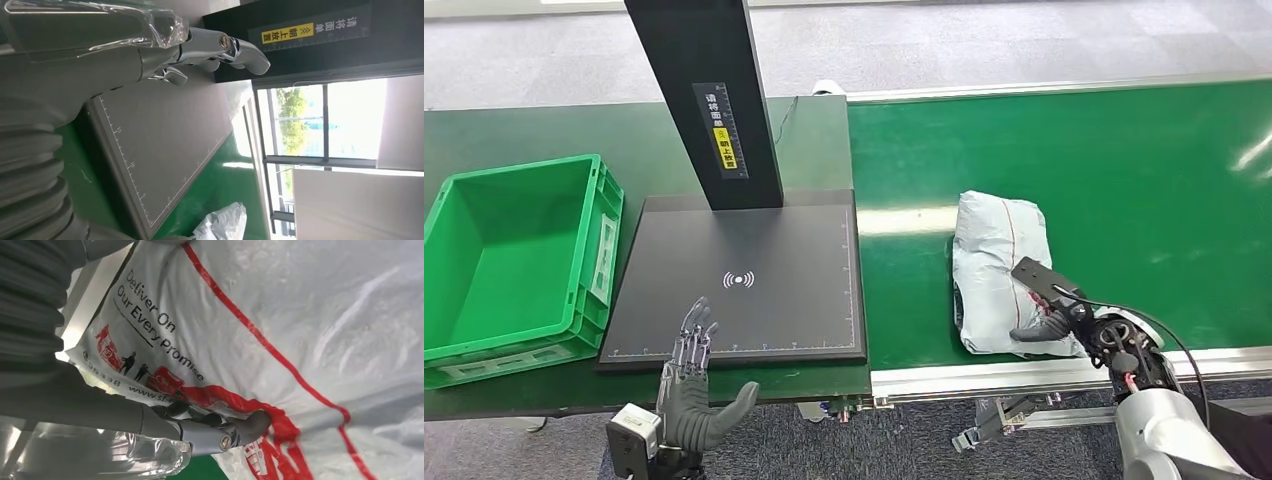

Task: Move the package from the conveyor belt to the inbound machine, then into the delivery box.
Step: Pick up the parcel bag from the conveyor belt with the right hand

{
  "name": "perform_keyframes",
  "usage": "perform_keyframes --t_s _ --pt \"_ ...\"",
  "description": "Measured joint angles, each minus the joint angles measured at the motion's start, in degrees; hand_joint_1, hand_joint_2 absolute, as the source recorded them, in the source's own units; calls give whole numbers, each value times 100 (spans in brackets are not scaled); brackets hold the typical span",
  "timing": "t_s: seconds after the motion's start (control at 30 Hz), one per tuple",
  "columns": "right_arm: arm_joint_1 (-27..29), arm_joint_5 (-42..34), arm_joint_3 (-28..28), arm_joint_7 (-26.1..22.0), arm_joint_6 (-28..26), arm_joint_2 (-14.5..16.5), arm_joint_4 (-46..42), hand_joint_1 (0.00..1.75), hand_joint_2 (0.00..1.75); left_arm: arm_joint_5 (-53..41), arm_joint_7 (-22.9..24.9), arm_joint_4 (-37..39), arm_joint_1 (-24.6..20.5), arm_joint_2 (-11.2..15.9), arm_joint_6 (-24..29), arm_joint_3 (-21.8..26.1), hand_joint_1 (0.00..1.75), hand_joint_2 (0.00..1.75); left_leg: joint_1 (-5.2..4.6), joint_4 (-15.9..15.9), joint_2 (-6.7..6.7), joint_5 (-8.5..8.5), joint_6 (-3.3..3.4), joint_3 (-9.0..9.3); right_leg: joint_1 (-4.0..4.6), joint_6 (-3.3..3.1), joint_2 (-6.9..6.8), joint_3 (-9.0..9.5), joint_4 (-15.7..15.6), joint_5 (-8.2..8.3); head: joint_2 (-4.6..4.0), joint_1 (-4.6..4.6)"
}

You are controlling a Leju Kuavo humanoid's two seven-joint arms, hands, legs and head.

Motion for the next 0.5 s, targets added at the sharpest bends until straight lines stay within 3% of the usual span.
perform_keyframes --t_s 0.1,0.13,0.5 --pt "-133 318 288 419 -113 74 15 144 175 18 63 7 -30 -27 0 11 0 175 0 0 0 -1 1 12 0 0 0 18 0 -1 1 0" --pt "-163 404 376 525 -149 98 18 174 175 27 84 6 -33 -38 2 14 0 175 0 0 -1 -1 1 16 0 0 0 22 -1 -2 1 0" --pt "-355 841 983 752 -346 132 27 175 175 72 211 -46 -26 -102 30 31 0 175 0 0 -2 -1 1 43 0 0 -1 39 -1 -2 1 0"
